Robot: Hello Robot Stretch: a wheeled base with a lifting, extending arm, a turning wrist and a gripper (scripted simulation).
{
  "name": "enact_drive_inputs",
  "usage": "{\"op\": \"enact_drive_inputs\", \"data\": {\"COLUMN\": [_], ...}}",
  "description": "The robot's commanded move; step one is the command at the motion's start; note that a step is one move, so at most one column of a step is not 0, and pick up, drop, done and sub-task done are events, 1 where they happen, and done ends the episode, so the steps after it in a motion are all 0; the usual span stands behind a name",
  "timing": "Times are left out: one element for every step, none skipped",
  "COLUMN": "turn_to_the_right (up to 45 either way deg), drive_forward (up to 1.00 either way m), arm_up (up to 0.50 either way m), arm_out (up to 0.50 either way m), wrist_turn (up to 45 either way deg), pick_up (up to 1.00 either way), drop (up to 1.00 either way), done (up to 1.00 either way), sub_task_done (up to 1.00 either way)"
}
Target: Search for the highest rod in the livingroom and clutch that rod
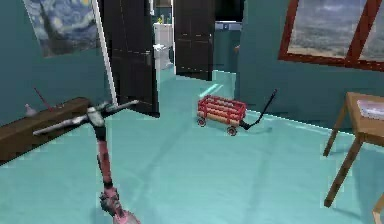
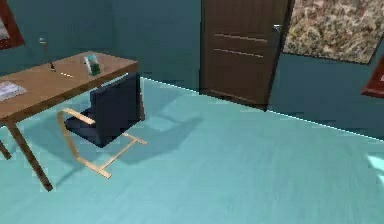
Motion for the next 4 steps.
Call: {"op": "enact_drive_inputs", "data": {"turn_to_the_right": [45.0,45.0,45.0,30.0], "drive_forward": [0.00,0.00,0.00,0.00], "arm_up": [0.00,0.00,0.00,0.00], "arm_out": [0.00,0.00,0.00,0.00], "wrist_turn": [0.0,0.0,0.0,0.0], "pick_up": [0.00,0.00,0.00,0.00], "drop": [0.00,0.00,0.00,0.00], "done": [0.00,0.00,0.00,0.00], "sub_task_done": [0.00,0.00,0.00,0.00]}}
